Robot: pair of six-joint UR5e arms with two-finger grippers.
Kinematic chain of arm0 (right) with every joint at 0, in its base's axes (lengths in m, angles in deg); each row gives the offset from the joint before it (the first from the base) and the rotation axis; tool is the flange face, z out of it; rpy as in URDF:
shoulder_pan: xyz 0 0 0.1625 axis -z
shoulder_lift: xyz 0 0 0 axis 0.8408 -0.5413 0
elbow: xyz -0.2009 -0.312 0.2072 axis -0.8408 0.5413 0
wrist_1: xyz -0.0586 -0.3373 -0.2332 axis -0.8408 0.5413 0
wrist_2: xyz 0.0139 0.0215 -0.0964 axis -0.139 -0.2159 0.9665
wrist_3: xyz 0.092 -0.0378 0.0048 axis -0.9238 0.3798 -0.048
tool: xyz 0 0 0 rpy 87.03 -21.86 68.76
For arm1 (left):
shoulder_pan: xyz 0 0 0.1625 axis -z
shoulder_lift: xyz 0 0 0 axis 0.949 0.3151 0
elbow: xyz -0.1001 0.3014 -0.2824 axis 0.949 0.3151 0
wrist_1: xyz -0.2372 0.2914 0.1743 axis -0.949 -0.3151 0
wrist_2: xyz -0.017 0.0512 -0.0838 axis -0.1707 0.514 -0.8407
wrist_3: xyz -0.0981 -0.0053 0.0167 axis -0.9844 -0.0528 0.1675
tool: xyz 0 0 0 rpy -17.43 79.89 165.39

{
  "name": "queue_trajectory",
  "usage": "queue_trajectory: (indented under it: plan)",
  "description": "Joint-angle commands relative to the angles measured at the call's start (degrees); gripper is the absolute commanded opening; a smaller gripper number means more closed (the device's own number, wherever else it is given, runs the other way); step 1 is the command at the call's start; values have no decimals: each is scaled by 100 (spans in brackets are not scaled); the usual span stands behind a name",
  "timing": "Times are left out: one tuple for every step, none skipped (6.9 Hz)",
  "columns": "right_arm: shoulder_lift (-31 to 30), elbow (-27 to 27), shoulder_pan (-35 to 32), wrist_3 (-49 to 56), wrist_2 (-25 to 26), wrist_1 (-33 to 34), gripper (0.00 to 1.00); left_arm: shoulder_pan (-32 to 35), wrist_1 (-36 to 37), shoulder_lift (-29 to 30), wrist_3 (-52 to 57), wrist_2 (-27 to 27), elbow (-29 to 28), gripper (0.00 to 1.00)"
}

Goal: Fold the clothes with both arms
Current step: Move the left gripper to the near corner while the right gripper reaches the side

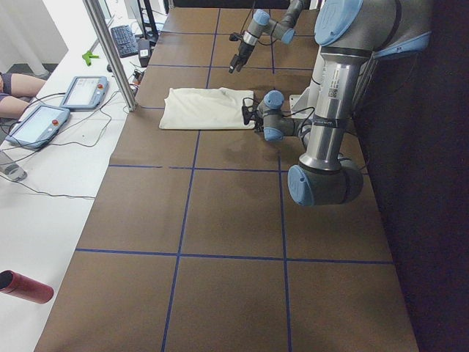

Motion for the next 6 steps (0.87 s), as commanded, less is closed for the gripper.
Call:
queue_trajectory:
  plan:
    - [-6, 3, -4, 0, 0, 2, 100, -60, 0, 32, -3, 0, -22, 59]
    - [3, 12, -4, 0, 0, 2, 100, -60, 0, 41, -3, 9, -39, 59]
    - [-6, 12, 5, 0, 0, 2, 100, -69, 0, 41, -3, 9, -57, 59]
    - [3, 12, 5, 0, 0, 2, 100, -69, 0, 41, -3, 9, -74, 59]
    - [3, 12, 5, 0, 0, 2, 100, -69, 0, 41, -3, 9, -74, 59]
    - [3, 21, 5, 0, 0, 2, 100, -60, 0, 41, -3, 9, -83, 59]
